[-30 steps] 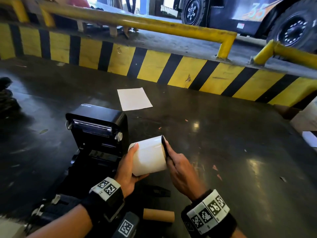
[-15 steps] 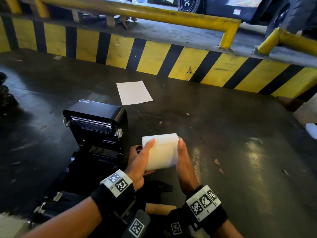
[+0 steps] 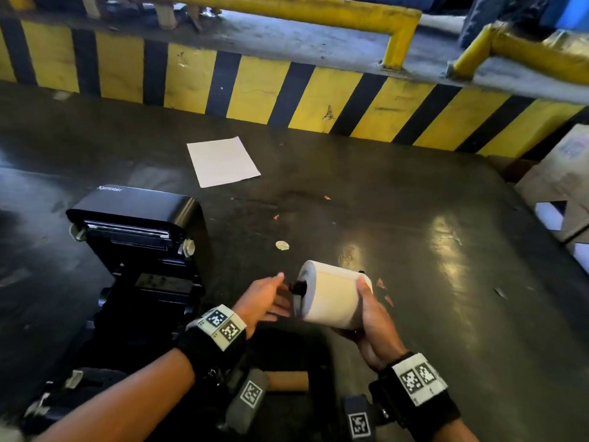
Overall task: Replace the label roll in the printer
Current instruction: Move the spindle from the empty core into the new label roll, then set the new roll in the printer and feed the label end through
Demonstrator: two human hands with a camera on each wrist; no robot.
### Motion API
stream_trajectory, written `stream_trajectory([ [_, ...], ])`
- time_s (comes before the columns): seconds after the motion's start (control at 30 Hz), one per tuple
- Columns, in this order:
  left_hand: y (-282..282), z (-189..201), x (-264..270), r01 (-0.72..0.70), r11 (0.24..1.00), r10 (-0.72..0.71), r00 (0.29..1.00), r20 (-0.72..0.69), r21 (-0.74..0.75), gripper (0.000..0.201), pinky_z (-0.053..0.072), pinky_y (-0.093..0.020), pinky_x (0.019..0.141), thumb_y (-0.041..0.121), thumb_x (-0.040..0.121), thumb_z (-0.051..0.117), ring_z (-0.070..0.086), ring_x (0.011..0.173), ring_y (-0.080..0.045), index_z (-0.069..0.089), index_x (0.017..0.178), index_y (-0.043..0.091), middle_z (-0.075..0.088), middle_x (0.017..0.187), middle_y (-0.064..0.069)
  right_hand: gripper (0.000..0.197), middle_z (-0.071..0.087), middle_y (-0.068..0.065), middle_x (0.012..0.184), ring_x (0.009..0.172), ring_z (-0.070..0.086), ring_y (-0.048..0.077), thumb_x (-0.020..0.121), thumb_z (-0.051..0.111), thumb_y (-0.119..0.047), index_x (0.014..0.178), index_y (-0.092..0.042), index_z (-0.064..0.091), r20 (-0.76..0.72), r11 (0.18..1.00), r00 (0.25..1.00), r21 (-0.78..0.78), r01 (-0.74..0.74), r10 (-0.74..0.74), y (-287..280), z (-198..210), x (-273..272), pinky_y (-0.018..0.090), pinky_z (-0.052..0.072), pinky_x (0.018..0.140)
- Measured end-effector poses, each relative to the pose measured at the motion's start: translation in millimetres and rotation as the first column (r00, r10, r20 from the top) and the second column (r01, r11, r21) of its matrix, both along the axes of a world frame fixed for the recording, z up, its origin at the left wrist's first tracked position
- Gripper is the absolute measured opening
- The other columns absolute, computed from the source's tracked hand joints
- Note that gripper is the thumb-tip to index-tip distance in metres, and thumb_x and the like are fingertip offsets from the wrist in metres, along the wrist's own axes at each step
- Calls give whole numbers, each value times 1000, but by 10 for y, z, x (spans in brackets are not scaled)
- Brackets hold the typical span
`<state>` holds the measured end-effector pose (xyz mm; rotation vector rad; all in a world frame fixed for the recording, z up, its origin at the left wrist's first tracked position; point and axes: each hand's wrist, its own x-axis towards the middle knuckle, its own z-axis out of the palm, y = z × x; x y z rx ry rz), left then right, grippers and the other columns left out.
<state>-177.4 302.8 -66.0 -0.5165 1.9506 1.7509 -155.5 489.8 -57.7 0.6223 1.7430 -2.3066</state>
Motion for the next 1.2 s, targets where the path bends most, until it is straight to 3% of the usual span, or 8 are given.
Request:
stream_trajectory([
  [0.07,-33,-225,-60,229,873,-273,961,-43,-431,14,48,-29,71,27,86,59,64,79,-21,63,92,15,68,94,-10,21,65,4,91,86,61,23,93,46,-43,90,-28,60,10,999,1000,-43,24,-24,113,-9,27,55,49,87],
  [0.2,11,-595,-60,530,187,-662,690,292,-827,61,39,-38,100,34,71,74,47,123,-29,49,124,19,52,129,-9,21,65,8,102,94,62,26,92,45,-48,97,-34,60,32,996,999,-86,34,-31,258,-23,98,50,52,81],
  [0.33,83,-696,-158,545,28,-693,615,377,-838,70,33,-39,106,29,75,73,39,129,-31,39,133,13,45,138,-13,20,64,5,96,90,61,24,94,43,-45,92,-35,60,42,997,998,-72,41,-38,336,-29,148,52,50,85],
  [0.5,71,-681,-164,575,180,-655,675,339,-798,57,42,-36,96,20,76,73,51,121,-32,44,122,6,53,131,-15,22,65,7,98,92,62,25,94,41,-46,92,-33,59,62,999,998,-39,10,-7,383,-45,174,47,52,79],
  [0.67,-41,-565,-109,318,664,-477,877,-55,-677,25,52,-36,86,13,74,72,63,95,-23,57,93,17,66,101,-5,22,66,11,105,101,63,29,93,43,-47,98,-30,57,51,999,998,-3,-39,39,358,-59,136,55,52,88],
  [0.77,-104,-345,37,99,880,-268,911,-313,-465,34,56,-41,79,4,72,74,67,78,-18,55,79,31,66,81,1,23,66,10,105,101,63,29,92,45,-47,97,-29,57,59,998,997,14,-59,58,289,-99,89,56,51,90],
  [1.0,-131,8,528,-70,957,-88,856,-510,-282,39,57,-27,82,-7,75,65,71,85,-4,69,110,11,76,92,-1,39,71,9,100,82,68,22,91,46,-50,108,-17,61,71,983,980,-15,-184,185,-95,-170,28,31,54,55],
  [1.2,-487,30,762,-74,890,-165,867,-470,-450,59,56,-36,87,27,75,59,69,98,-9,48,132,34,75,105,2,35,71,4,93,79,68,17,93,44,-47,106,-18,59,24,970,971,34,-241,240,-535,-102,140,35,57,61],
])
